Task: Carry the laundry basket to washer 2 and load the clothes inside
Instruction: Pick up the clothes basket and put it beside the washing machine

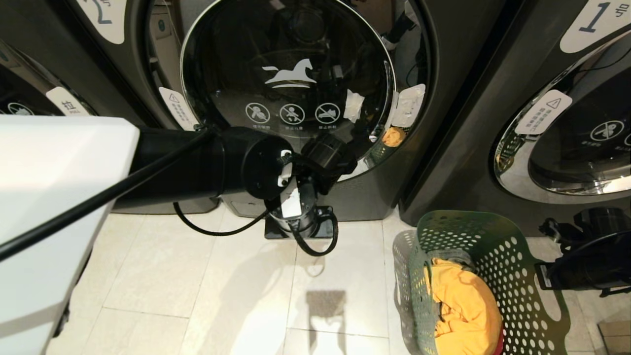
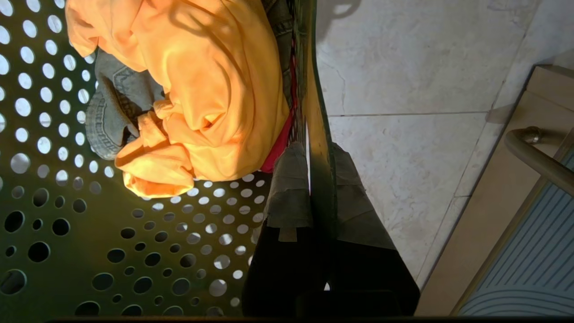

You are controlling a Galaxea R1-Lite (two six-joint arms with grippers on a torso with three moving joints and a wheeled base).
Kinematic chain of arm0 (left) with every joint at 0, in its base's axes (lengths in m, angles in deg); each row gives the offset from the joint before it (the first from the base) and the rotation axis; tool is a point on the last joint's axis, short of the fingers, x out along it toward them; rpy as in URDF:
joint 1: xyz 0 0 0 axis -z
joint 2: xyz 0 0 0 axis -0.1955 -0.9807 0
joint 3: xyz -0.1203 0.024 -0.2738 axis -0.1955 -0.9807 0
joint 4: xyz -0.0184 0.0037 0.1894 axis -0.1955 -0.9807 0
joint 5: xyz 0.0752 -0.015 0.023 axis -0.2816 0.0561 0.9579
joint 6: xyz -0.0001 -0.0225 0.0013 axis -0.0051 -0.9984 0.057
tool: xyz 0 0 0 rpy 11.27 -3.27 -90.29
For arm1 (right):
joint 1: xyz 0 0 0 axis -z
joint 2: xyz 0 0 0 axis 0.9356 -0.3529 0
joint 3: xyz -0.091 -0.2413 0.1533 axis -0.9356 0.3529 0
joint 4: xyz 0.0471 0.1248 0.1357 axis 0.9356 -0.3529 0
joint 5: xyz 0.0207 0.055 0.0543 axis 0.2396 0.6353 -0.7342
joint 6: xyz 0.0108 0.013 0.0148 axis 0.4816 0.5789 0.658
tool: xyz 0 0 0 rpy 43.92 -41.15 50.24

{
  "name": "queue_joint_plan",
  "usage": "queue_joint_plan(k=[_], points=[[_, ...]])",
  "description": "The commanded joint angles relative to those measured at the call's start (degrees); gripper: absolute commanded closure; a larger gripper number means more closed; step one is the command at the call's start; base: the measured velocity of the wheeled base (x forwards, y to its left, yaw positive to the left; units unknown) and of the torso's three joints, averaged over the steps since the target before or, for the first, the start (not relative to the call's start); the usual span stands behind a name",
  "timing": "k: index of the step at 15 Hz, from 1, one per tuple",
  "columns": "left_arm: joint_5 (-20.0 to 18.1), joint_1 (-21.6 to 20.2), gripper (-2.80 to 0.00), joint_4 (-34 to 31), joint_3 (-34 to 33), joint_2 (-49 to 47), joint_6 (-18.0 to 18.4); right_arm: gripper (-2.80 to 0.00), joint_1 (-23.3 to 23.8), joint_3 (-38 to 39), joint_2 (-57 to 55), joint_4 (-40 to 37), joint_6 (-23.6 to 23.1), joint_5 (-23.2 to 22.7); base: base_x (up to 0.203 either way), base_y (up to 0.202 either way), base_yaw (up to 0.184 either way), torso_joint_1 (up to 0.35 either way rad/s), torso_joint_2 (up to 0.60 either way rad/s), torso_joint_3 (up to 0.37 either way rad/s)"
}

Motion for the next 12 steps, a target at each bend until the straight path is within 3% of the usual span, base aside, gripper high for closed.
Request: queue_joint_plan(k=[1,4,5,12], points=[[0.17,0.12,-2.8,-0.2,-0.44,0.24,-0.23,0.0,0.13,0.07,0.2,0.08,-0.1,0.02,0.0,0.0,0.0,0.0,0.0,0.0],[0.16,0.29,-2.8,-0.2,-0.44,0.33,-0.31,0.0,0.05,0.16,-0.68,0.17,-0.27,2.91,0.0,0.0,0.0,0.0,0.0,0.0],[0.23,0.29,-2.8,-0.2,-0.88,0.33,-0.31,-2.8,0.05,0.08,-0.94,0.17,-0.12,3.23,0.0,0.0,0.0,0.0,0.0,0.0],[0.29,0.14,-2.8,-0.27,-2.99,3.88,-0.51,-2.8,-0.73,0.87,7.13,0.01,0.42,2.56,0.0,0.0,0.0,0.0,0.0,0.0]])
